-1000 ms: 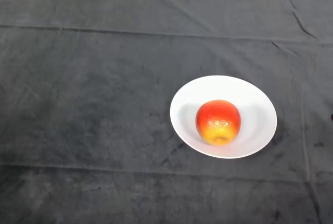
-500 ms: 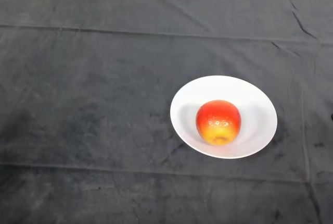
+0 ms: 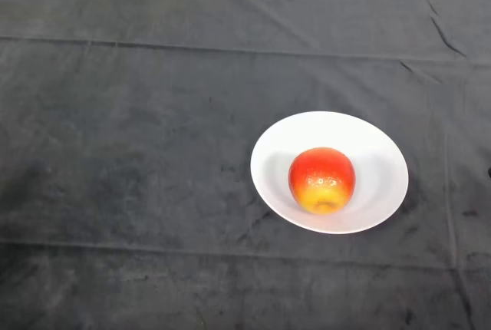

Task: Move the apple to the plate

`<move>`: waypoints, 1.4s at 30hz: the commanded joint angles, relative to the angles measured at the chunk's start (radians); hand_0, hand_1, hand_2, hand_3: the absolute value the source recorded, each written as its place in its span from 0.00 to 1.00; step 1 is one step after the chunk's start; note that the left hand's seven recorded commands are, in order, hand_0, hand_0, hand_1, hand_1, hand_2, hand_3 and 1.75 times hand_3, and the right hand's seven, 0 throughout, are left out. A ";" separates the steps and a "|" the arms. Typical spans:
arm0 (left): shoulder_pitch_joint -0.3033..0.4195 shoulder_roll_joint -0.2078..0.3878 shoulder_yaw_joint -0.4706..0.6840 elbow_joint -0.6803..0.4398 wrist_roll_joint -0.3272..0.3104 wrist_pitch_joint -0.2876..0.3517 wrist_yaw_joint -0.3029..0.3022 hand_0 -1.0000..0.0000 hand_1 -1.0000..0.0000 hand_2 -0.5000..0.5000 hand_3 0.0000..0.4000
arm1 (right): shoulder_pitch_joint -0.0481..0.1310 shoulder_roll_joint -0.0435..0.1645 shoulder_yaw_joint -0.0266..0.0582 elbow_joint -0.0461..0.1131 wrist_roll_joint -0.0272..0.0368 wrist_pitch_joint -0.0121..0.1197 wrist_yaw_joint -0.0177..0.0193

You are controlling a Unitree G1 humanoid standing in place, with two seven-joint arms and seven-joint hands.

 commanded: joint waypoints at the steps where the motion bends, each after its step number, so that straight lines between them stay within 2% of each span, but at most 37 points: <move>1: -0.050 -0.017 0.028 0.034 0.007 -0.027 -0.010 1.00 1.00 0.50 0.00 | 0.009 -0.020 -0.0245 -0.002 -0.0090 0.002 0.0032; 42: -0.056 -0.034 0.083 0.035 0.020 -0.033 -0.056 1.00 1.00 0.50 0.00 | 0.009 -0.021 -0.0241 -0.001 -0.0100 0.002 0.0048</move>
